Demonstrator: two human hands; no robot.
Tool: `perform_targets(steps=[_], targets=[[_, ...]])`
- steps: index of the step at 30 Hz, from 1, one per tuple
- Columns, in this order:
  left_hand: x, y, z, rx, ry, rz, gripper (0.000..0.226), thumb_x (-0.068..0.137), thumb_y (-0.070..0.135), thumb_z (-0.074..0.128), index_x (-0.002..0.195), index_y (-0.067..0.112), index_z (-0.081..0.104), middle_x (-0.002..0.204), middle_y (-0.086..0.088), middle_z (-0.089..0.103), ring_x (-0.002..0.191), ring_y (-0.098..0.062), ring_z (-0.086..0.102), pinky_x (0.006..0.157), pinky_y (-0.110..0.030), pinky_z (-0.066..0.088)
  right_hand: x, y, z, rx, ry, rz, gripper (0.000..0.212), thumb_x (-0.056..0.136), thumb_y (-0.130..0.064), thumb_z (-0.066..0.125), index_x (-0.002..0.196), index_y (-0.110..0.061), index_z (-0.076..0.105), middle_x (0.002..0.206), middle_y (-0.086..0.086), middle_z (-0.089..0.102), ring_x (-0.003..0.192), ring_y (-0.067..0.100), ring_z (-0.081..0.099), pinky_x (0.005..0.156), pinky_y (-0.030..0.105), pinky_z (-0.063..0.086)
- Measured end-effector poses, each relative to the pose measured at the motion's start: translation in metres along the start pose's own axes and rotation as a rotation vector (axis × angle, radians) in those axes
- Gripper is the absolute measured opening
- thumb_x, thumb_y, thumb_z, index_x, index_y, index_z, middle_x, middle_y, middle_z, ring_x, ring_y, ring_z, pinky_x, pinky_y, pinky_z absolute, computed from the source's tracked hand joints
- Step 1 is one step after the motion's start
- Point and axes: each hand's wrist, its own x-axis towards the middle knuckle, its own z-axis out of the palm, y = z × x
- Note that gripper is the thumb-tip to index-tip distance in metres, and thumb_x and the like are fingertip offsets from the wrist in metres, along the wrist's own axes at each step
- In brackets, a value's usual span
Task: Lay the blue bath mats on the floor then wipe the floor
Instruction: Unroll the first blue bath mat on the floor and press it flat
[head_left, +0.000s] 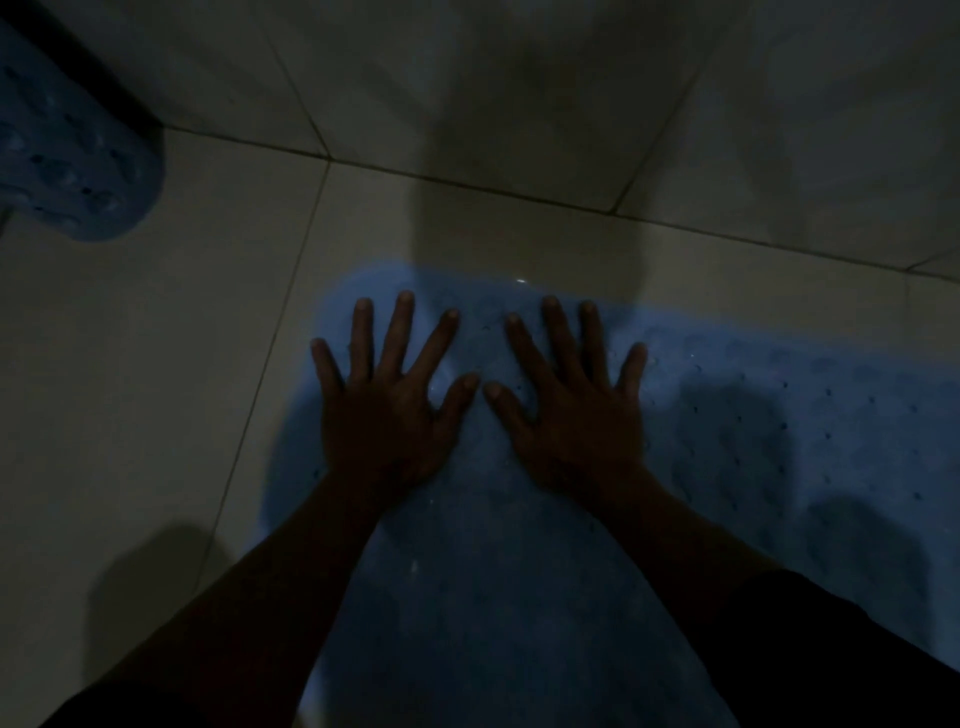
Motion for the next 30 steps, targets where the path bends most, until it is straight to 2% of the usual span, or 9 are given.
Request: perform_targets(steps=[3,7,12,17,20,24,27,30], targets=[[0.002,0.0,-0.001,-0.006,-0.01,-0.004,0.068,0.095,0.072,0.028,0.156,0.045,0.015,0.168,0.002,0.009,0.155,-0.033,0.002,0.115,-0.069,0.01,0.001,0.0,-0.001,-0.021,-0.007,0.004,0.069,0.096,-0.069,0.029,0.156,-0.04,0.013,0.167,-0.005,0.002,0.154,0.025,-0.005,0.114,0.069,0.007],[0.002,0.0,-0.003,-0.007,-0.04,-0.007,0.069,0.095,0.073,0.025,0.156,0.047,0.008,0.169,0.003,0.005,0.155,-0.032,-0.001,0.115,-0.069,0.009,0.002,-0.002,-0.004,-0.043,-0.014,0.015,0.069,0.095,-0.07,0.028,0.156,-0.041,0.014,0.167,-0.004,0.004,0.154,0.025,-0.002,0.114,0.068,0.007],[0.001,-0.002,-0.004,-0.028,-0.062,0.013,0.071,0.094,0.072,0.027,0.157,0.047,0.006,0.169,0.004,-0.001,0.155,-0.033,-0.005,0.116,-0.071,0.005,0.005,-0.002,-0.006,-0.042,-0.058,0.035,0.071,0.093,-0.073,0.023,0.156,-0.044,0.006,0.167,-0.005,-0.001,0.154,0.024,-0.007,0.115,0.068,0.004],[0.002,-0.004,-0.002,-0.068,-0.075,0.018,0.072,0.094,0.072,0.027,0.157,0.046,0.004,0.169,0.004,-0.005,0.154,-0.034,-0.007,0.115,-0.072,0.004,0.002,-0.005,0.0,-0.091,-0.03,0.046,0.067,0.095,-0.071,0.026,0.155,-0.044,0.014,0.167,-0.002,0.008,0.154,0.026,0.002,0.115,0.065,0.01],[0.0,-0.004,0.0,-0.08,-0.053,0.021,0.07,0.095,0.071,0.025,0.157,0.045,0.004,0.169,0.003,-0.003,0.155,-0.033,-0.005,0.115,-0.072,0.004,-0.001,-0.012,-0.002,-0.052,-0.07,0.122,0.065,0.096,-0.07,0.026,0.154,-0.048,0.008,0.167,-0.006,0.001,0.154,0.025,-0.002,0.116,0.066,0.009],[0.0,-0.007,0.004,-0.093,-0.024,0.046,0.068,0.097,0.07,0.023,0.157,0.044,0.005,0.169,0.001,0.0,0.155,-0.035,-0.002,0.115,-0.072,0.005,-0.013,-0.027,-0.007,0.074,-0.13,0.218,0.062,0.098,-0.065,0.019,0.153,-0.05,-0.005,0.165,-0.012,-0.015,0.152,0.018,-0.017,0.119,0.062,-0.001],[0.001,-0.006,0.006,-0.098,-0.006,0.036,0.068,0.096,0.071,0.024,0.157,0.045,0.01,0.169,0.001,0.005,0.154,-0.035,0.002,0.115,-0.072,0.005,-0.028,-0.023,-0.011,0.085,-0.198,0.194,0.061,0.099,-0.063,0.014,0.152,-0.049,-0.012,0.163,-0.014,-0.022,0.15,0.015,-0.022,0.12,0.06,-0.004],[0.001,-0.004,0.008,-0.076,-0.014,0.004,0.068,0.094,0.074,0.021,0.156,0.048,0.01,0.169,0.004,0.004,0.155,-0.033,0.001,0.116,-0.071,0.002,-0.048,-0.009,-0.009,0.017,-0.165,0.156,0.06,0.098,-0.064,0.013,0.151,-0.051,-0.011,0.163,-0.015,-0.021,0.151,0.015,-0.021,0.12,0.06,-0.003]])
